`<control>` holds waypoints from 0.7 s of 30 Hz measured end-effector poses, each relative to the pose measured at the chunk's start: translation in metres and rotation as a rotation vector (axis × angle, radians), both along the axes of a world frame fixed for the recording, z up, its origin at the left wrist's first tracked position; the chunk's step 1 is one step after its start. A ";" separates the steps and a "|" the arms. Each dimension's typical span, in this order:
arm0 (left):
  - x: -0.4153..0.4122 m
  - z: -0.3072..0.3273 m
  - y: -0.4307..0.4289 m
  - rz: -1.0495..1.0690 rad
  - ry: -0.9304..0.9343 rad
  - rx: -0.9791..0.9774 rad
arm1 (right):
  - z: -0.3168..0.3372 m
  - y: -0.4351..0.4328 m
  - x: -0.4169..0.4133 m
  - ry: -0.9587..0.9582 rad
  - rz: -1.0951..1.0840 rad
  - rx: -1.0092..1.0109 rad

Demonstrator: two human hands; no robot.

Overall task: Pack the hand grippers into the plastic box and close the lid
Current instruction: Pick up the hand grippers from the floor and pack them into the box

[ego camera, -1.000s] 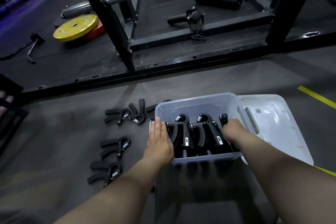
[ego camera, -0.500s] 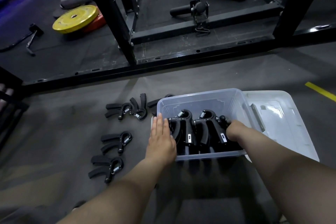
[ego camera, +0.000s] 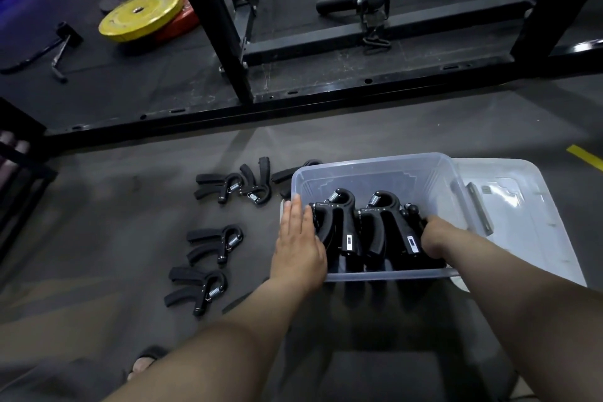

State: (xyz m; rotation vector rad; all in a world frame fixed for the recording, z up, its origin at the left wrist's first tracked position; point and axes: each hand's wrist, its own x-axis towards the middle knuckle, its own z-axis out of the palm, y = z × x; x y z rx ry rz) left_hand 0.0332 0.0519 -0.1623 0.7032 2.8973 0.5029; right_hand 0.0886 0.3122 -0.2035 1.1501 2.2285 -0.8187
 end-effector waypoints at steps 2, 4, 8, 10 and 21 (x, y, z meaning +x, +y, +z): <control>0.000 -0.002 0.000 0.001 0.004 0.002 | -0.003 0.004 0.000 -0.003 -0.003 -0.022; -0.001 -0.003 -0.001 -0.004 0.009 0.001 | -0.011 0.011 0.001 0.007 -0.016 -0.094; -0.001 -0.005 -0.001 0.008 -0.004 0.023 | -0.010 0.013 0.006 0.071 -0.175 -0.305; -0.001 -0.005 0.000 0.014 0.003 0.021 | -0.001 0.007 0.007 0.082 -0.195 -0.337; -0.001 -0.003 0.001 0.024 -0.049 0.005 | 0.001 0.002 0.002 -0.131 0.215 -0.027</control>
